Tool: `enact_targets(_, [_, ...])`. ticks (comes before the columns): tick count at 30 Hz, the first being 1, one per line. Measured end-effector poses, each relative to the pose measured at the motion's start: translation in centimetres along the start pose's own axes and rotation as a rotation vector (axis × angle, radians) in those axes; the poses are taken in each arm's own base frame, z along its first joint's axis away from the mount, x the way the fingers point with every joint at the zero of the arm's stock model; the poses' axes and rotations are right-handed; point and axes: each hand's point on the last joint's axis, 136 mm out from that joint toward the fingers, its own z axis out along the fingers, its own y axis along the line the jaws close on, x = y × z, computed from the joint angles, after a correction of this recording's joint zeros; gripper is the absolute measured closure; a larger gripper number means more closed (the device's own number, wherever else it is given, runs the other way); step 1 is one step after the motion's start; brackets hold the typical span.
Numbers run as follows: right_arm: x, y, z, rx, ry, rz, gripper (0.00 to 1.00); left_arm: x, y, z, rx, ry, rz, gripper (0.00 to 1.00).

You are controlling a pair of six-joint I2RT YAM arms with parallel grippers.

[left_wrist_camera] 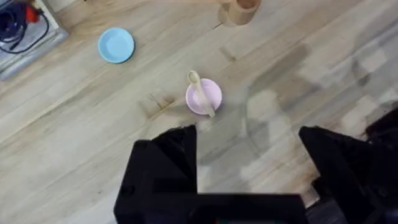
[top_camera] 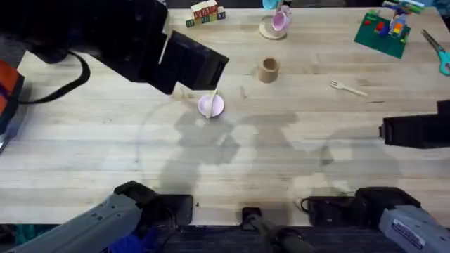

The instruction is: Pick up a utensil and set it on the pink plate, then put the other utensil in the container.

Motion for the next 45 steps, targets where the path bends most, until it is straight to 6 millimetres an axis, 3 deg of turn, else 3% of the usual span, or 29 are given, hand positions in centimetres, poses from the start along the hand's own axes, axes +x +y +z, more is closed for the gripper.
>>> enact_targets(13, [0.0,0.0,0.0,0.002,0.000,0.000,0.005,0.7,-1.3,5.0,0.113,0.010,0.122,0.008])
enact_targets(25, [0.1,-2.0,-0.1,0.115,0.005,-0.026,0.005,1.6,0.7,8.5,0.259,-0.071,0.113,0.008])
enact_targets(33, [0.0,-2.1,-0.1,0.124,0.005,-0.026,0.006,1.6,0.3,10.0,0.343,-0.089,0.254,0.008])
enact_targets(39, [0.0,-2.2,-0.1,0.126,0.005,-0.026,0.005,0.5,1.3,13.3,0.365,-0.089,0.292,0.008])
enact_targets(45, [-0.1,-2.2,-0.1,0.127,-0.001,-0.026,0.005,1.6,1.5,16.7,0.430,-0.016,0.254,0.008])
